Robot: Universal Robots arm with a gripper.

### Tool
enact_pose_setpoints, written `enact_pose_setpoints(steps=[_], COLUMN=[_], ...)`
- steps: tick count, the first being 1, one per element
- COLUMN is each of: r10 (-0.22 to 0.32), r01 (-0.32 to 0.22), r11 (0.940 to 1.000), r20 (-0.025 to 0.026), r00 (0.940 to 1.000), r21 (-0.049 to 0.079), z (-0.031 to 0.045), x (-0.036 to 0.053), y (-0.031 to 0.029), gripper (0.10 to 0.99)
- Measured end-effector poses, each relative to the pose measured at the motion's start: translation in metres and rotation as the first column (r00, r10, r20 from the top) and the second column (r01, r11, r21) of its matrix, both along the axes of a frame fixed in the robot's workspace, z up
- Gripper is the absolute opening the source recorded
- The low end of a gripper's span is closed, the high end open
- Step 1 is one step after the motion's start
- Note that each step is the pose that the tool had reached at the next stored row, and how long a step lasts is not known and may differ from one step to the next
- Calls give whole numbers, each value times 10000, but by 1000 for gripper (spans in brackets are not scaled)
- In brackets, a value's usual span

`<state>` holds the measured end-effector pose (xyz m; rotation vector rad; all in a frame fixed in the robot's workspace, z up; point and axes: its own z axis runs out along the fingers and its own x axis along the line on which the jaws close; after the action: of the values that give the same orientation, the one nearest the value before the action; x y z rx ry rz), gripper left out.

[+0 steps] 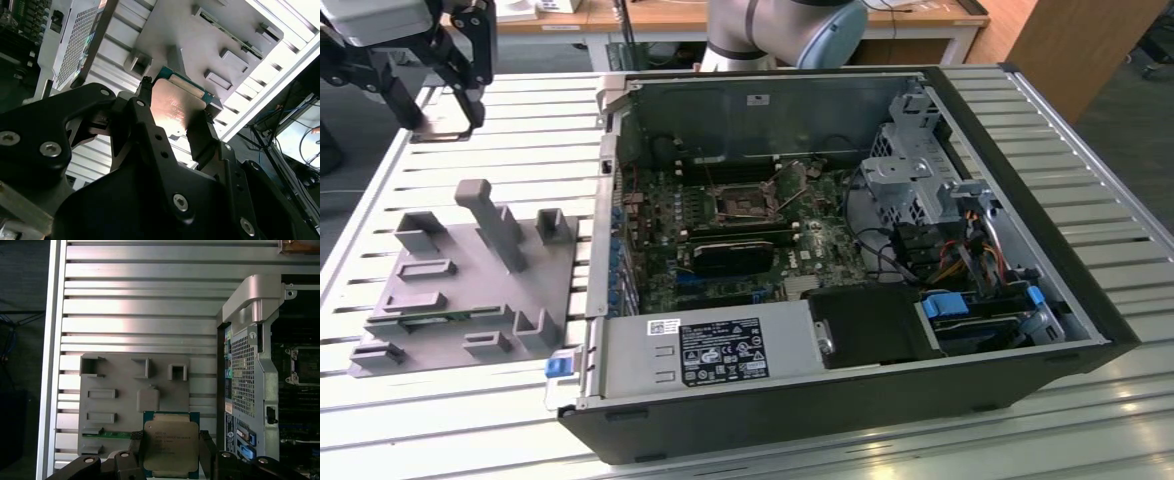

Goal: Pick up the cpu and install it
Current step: 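Pick up the cpu and move it towards the insertion slot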

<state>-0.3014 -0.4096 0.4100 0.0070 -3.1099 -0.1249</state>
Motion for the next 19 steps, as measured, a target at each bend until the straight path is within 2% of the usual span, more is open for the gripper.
enact_pose_setpoints(steps=[19], r10=[0], r01=[0], r11=[10000], r20=[0], r00=[10000], r21=[0], z=[0], x=[119], y=[0], gripper=[533])
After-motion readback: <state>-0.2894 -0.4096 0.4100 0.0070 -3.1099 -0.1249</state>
